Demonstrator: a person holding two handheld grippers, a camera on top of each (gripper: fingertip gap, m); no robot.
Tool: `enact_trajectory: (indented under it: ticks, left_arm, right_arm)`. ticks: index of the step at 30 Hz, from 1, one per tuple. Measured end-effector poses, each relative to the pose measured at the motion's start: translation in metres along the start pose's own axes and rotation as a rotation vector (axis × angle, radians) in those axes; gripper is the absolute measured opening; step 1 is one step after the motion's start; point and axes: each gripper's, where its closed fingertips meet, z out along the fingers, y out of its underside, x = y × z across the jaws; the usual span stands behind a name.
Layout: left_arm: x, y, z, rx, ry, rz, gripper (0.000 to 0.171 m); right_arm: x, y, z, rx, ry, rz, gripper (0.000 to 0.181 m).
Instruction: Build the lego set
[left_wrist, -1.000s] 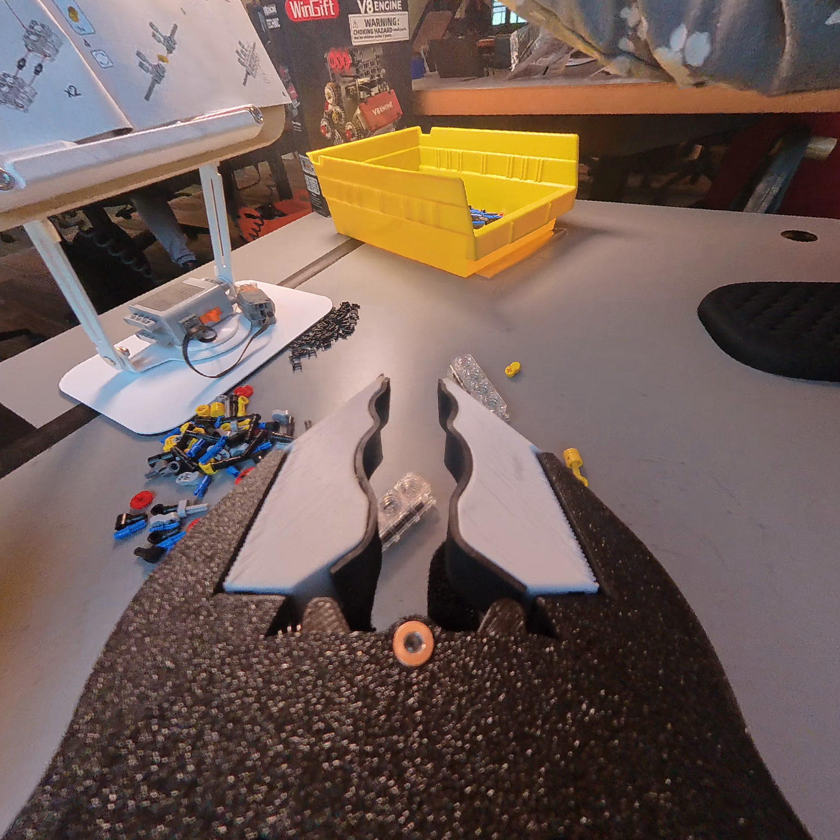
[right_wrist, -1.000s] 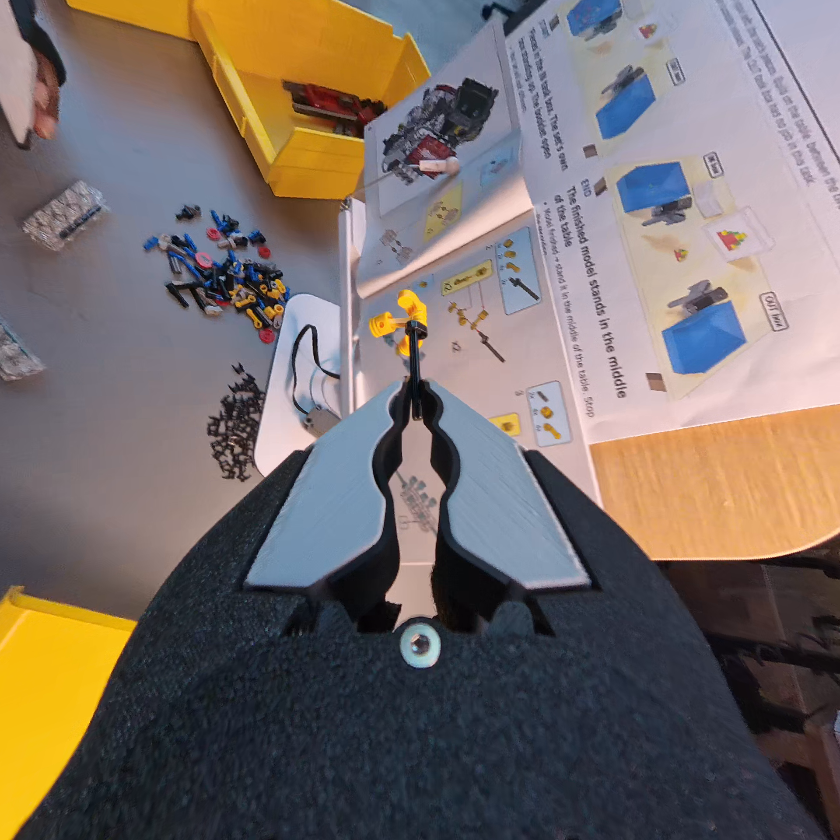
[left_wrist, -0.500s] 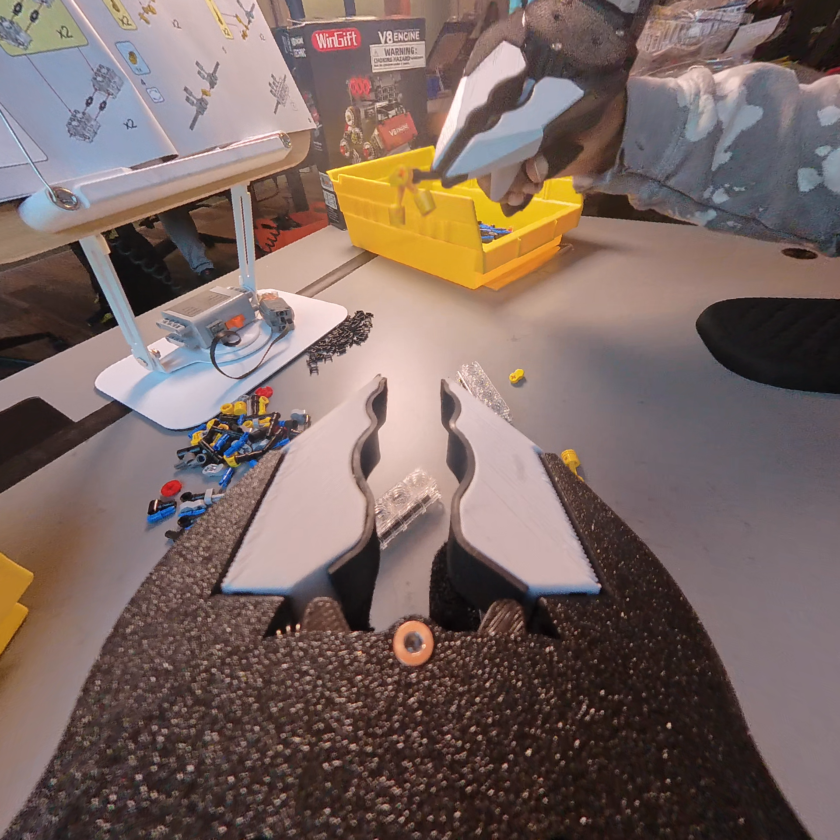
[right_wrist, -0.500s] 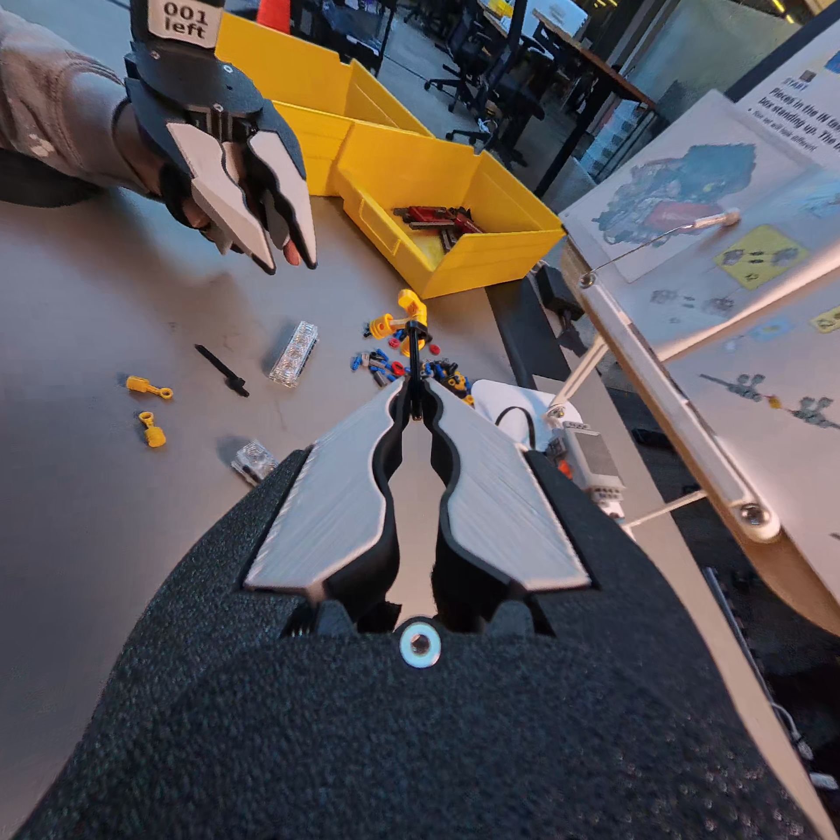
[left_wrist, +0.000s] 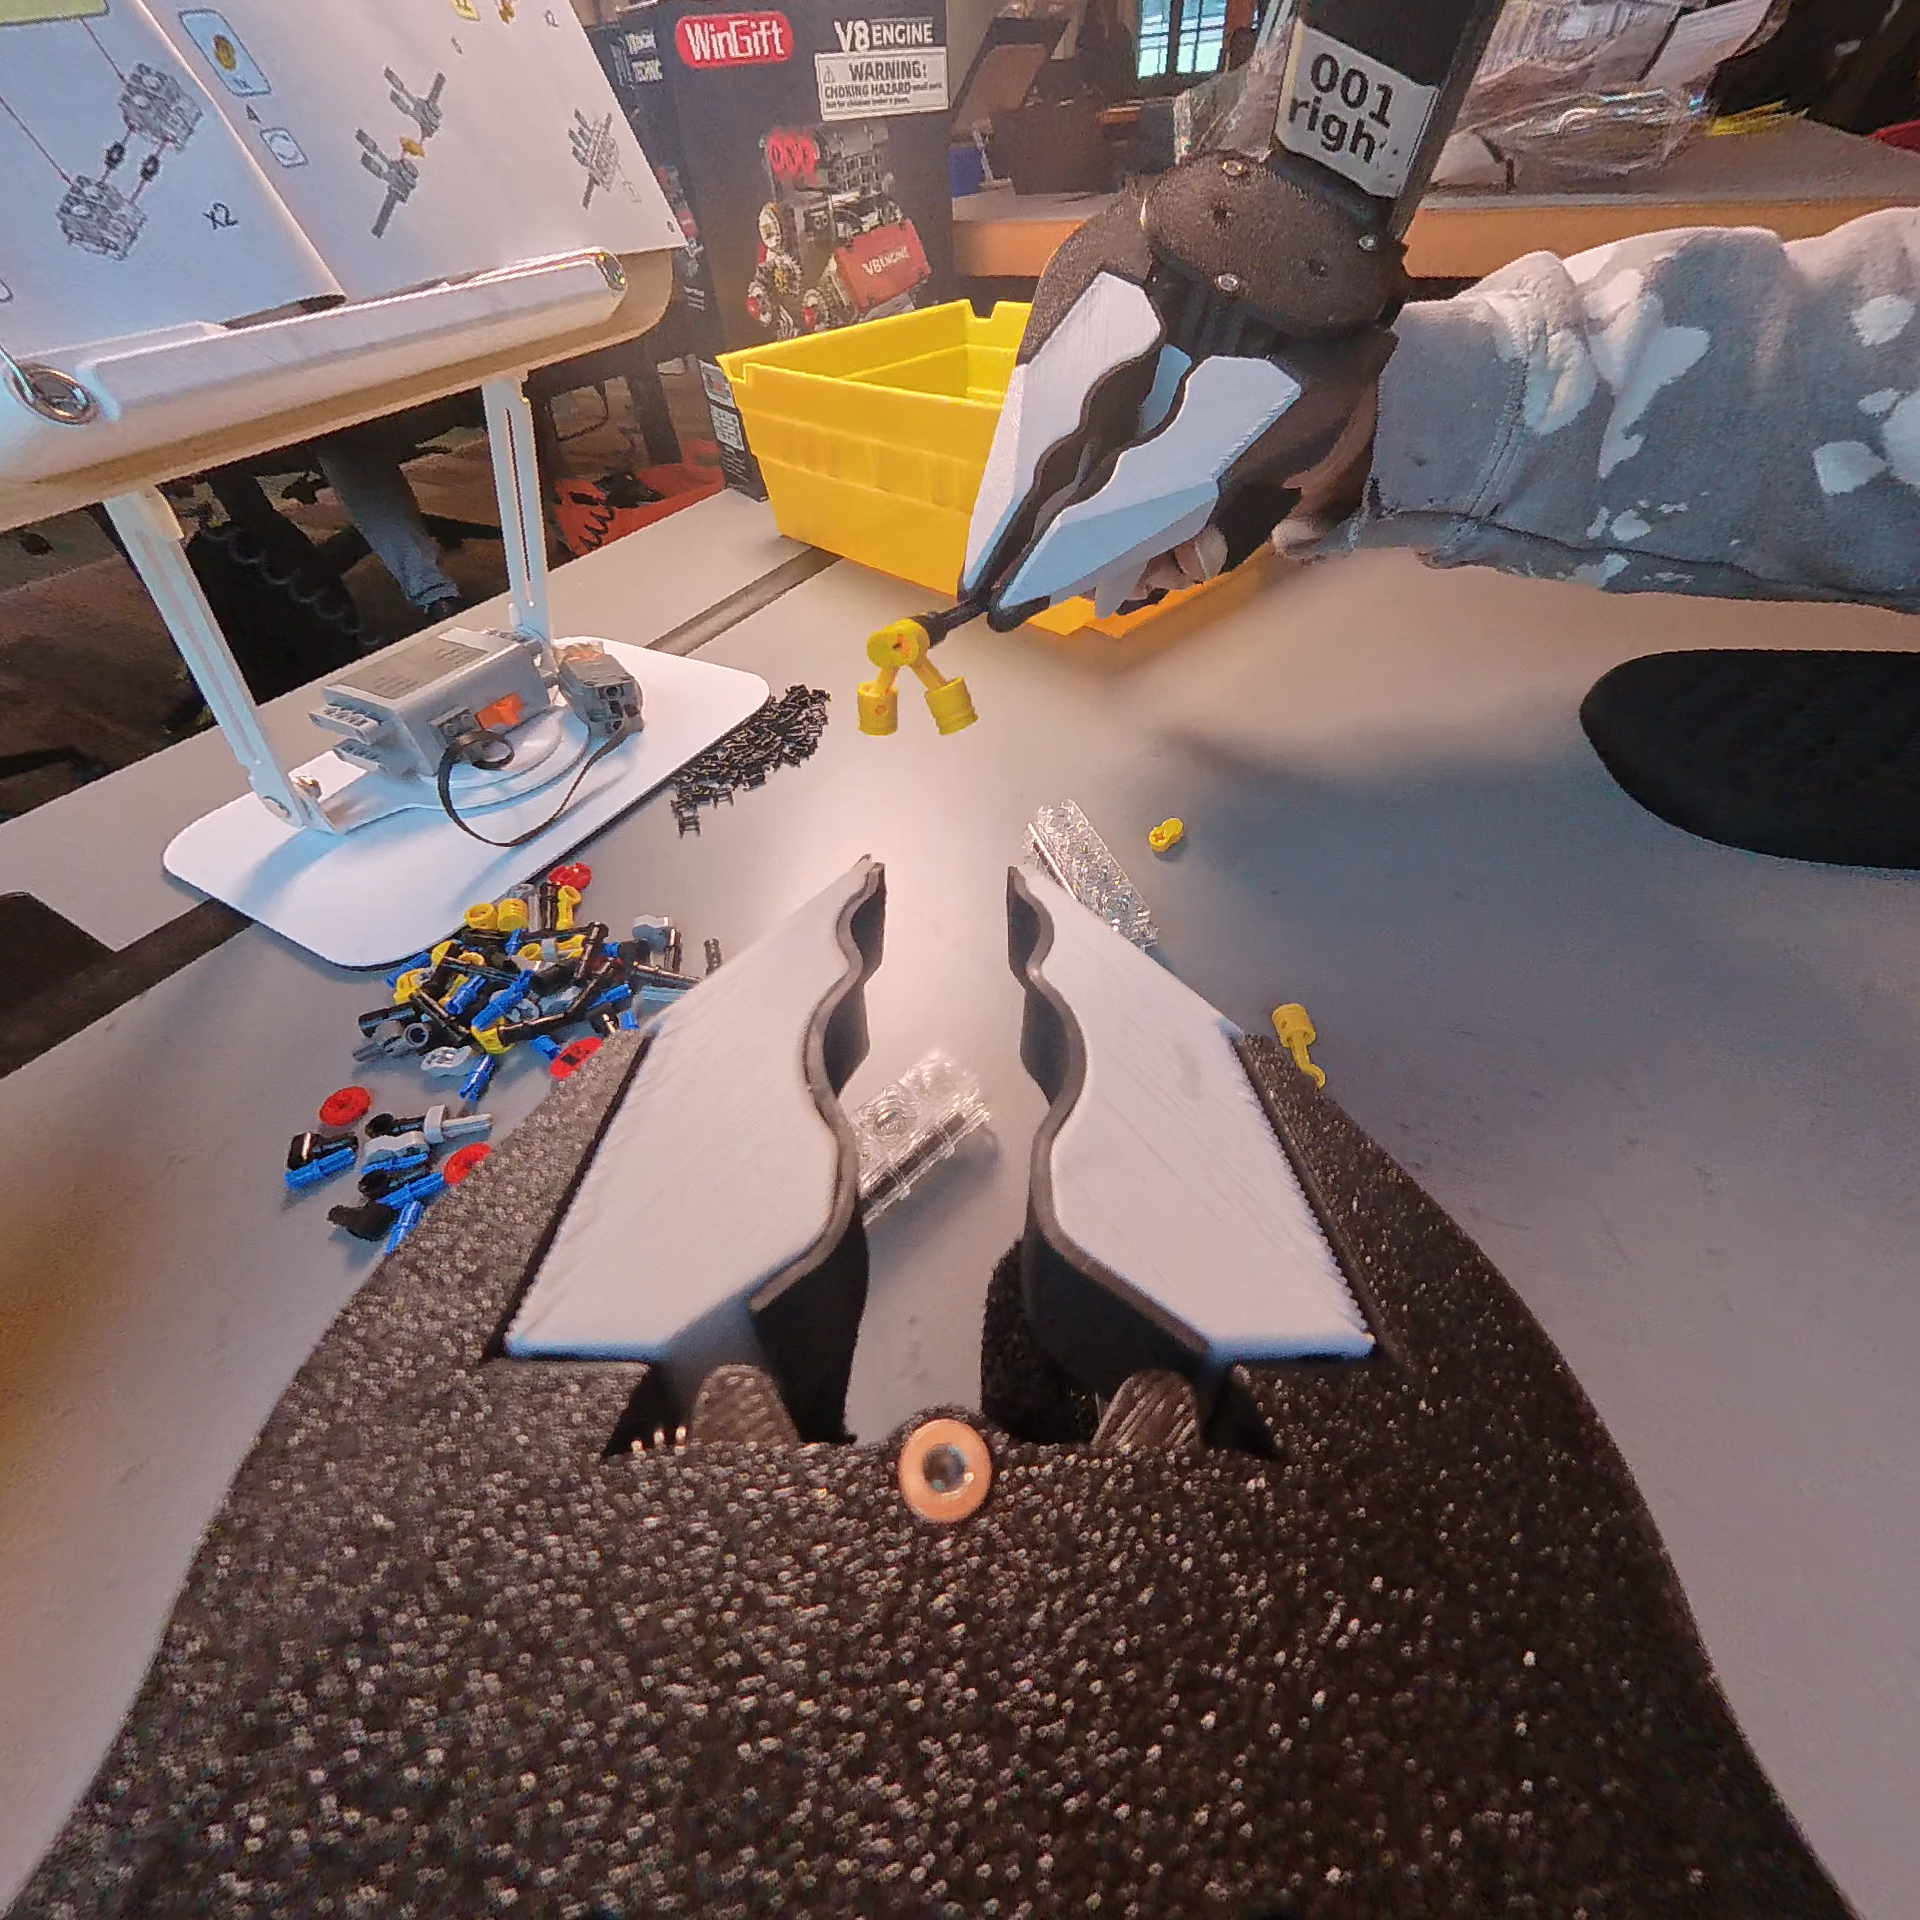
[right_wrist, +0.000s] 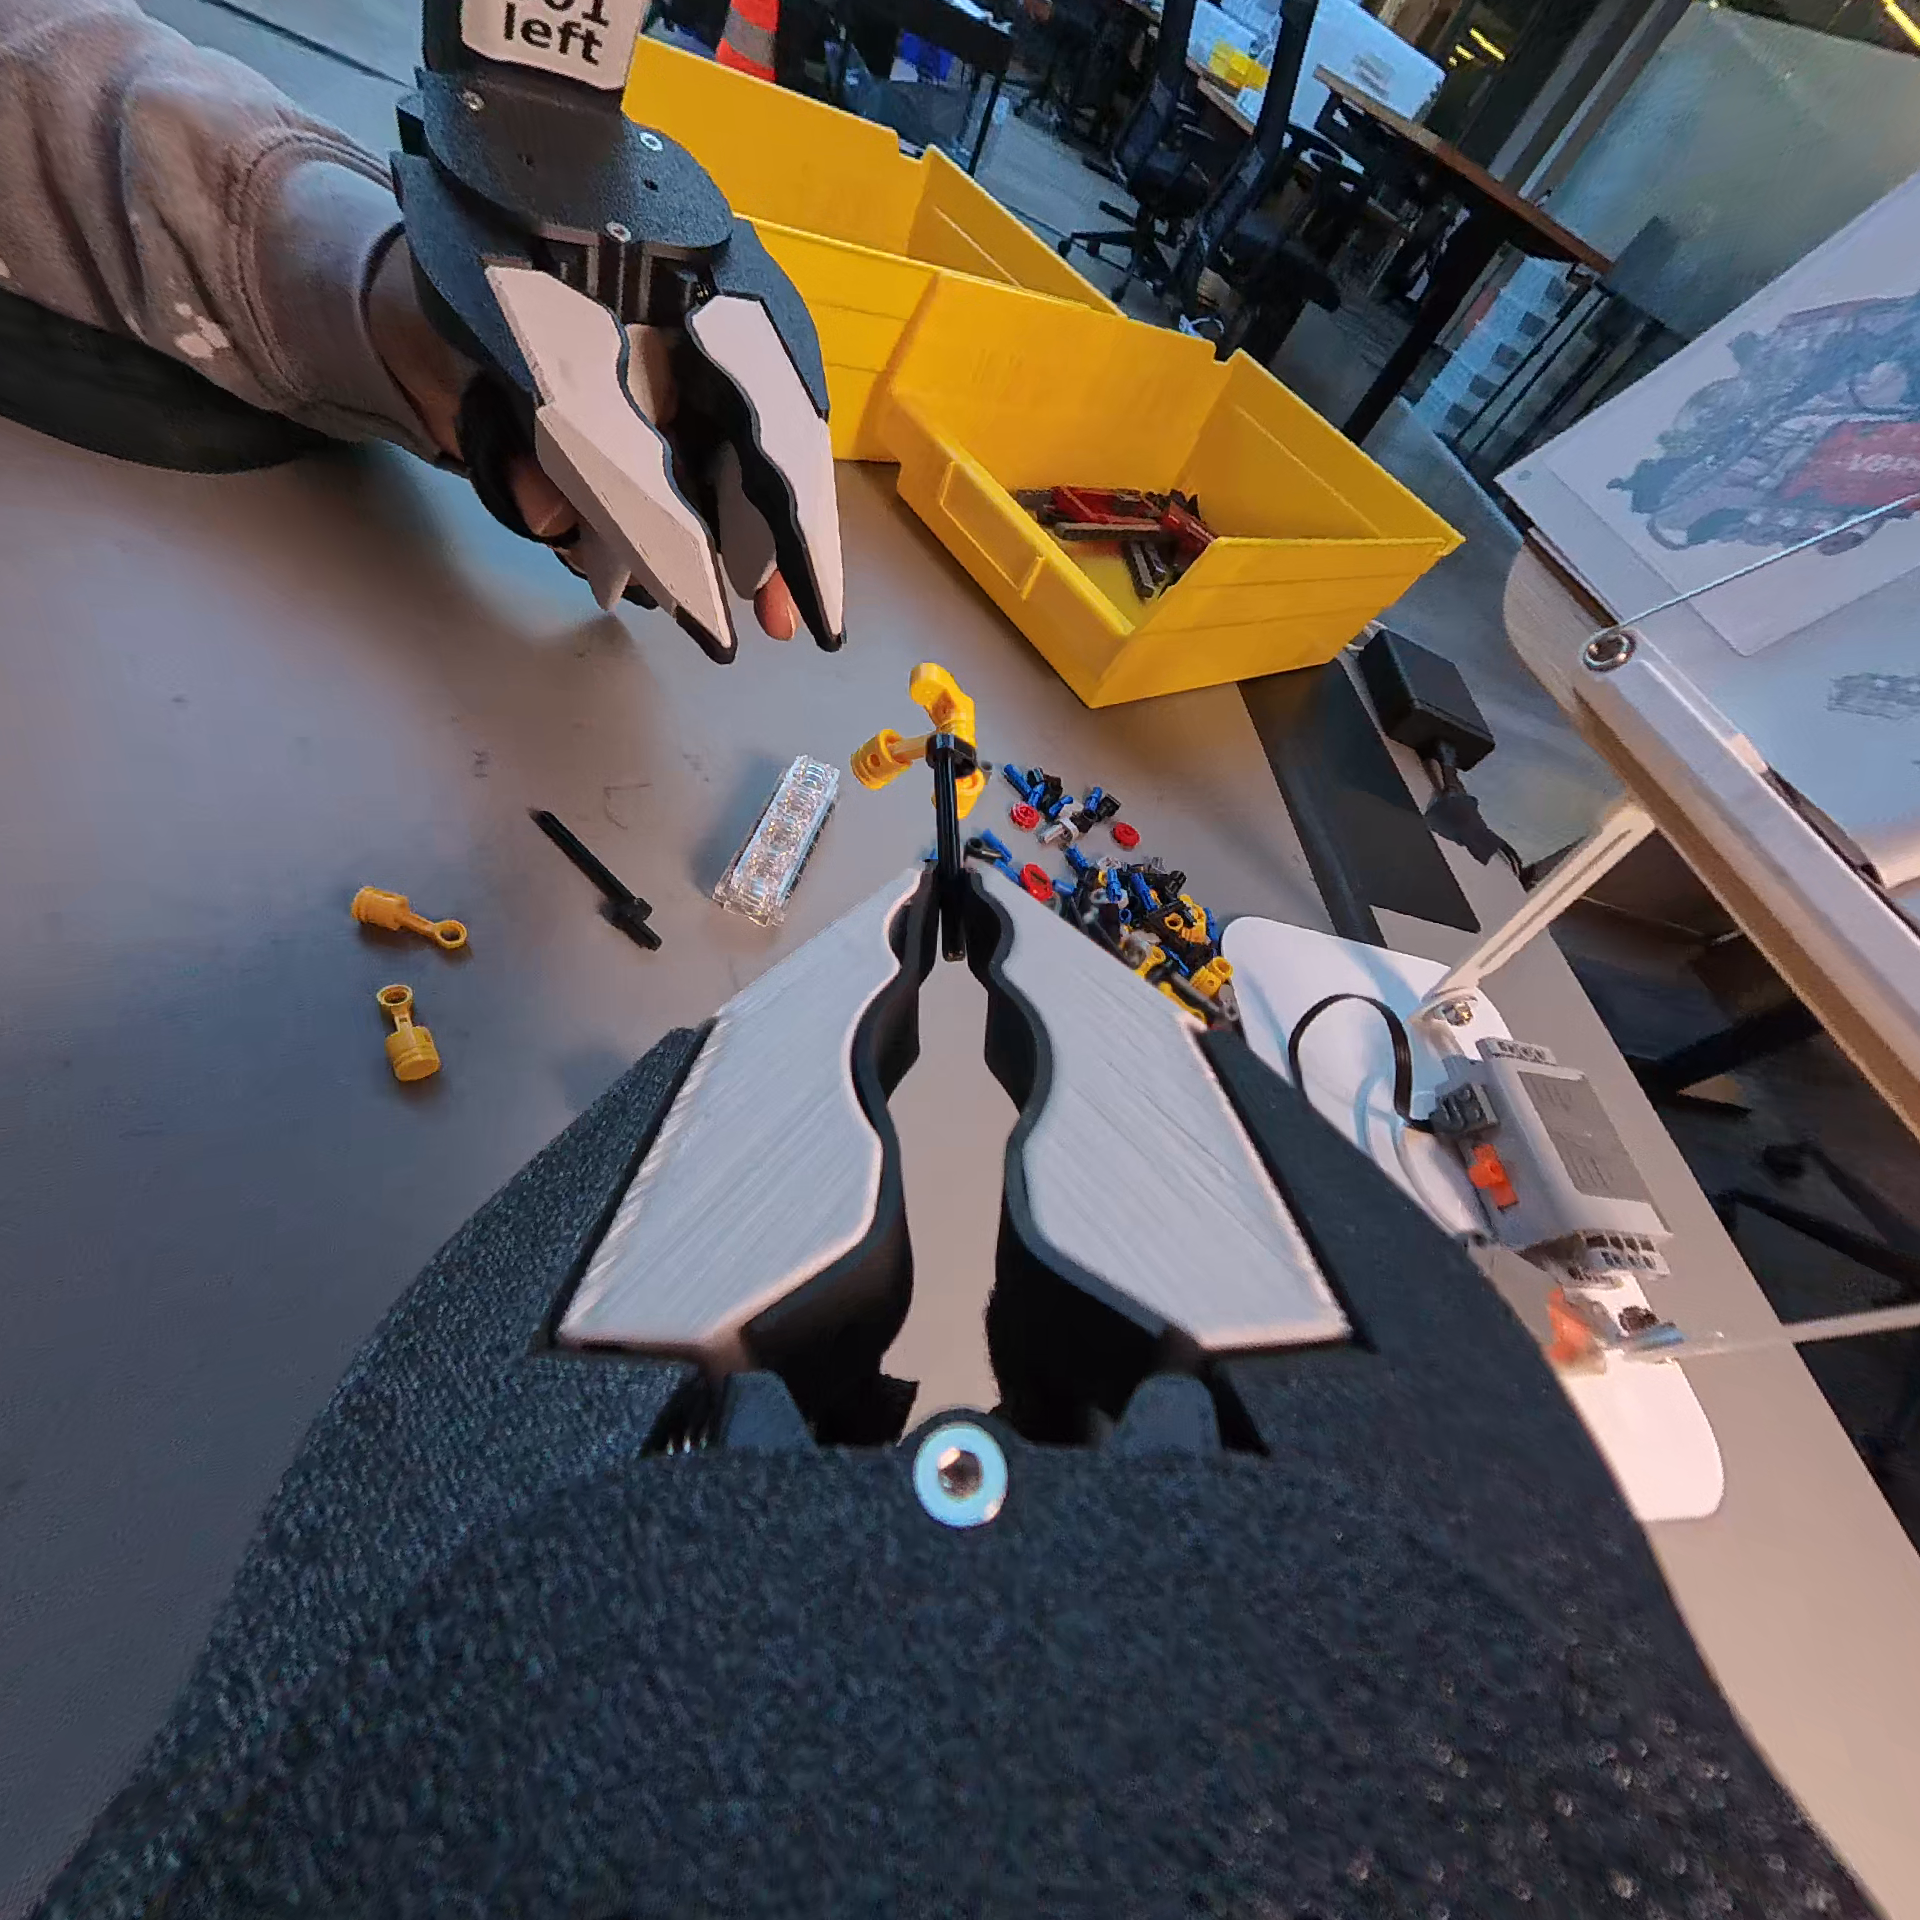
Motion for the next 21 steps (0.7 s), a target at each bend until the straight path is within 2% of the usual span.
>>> enact_trajectory:
  ticks: [6,10,11,14,18,21]
  left_arm:
    - [0.001,-0.025,0.002,0.145,0.034,-0.108,0.030]
    - [-0.006,-0.026,0.018,0.128,0.043,-0.128,0.034]
    - [-0.007,-0.025,0.022,0.116,0.053,-0.120,0.033]
    - [-0.007,-0.021,0.034,0.084,0.068,-0.090,0.016]
    - [-0.013,0.000,0.062,-0.060,0.046,0.043,0.016]
    - [-0.018,0.027,0.091,-0.256,0.071,0.161,0.015]
  right_arm:
    - [-0.008,-0.015,0.011,0.024,-0.042,-0.054,0.004]
    - [-0.012,-0.017,0.020,0.001,-0.075,-0.110,0.004]
    - [-0.013,-0.016,0.021,-0.009,-0.085,-0.125,0.004]
    - [-0.013,-0.007,0.023,-0.067,-0.085,-0.179,0.004]
    - [0.002,0.026,0.017,-0.200,-0.001,-0.216,0.004]
    - [0.008,0.064,0.012,-0.378,0.063,-0.227,0.004]
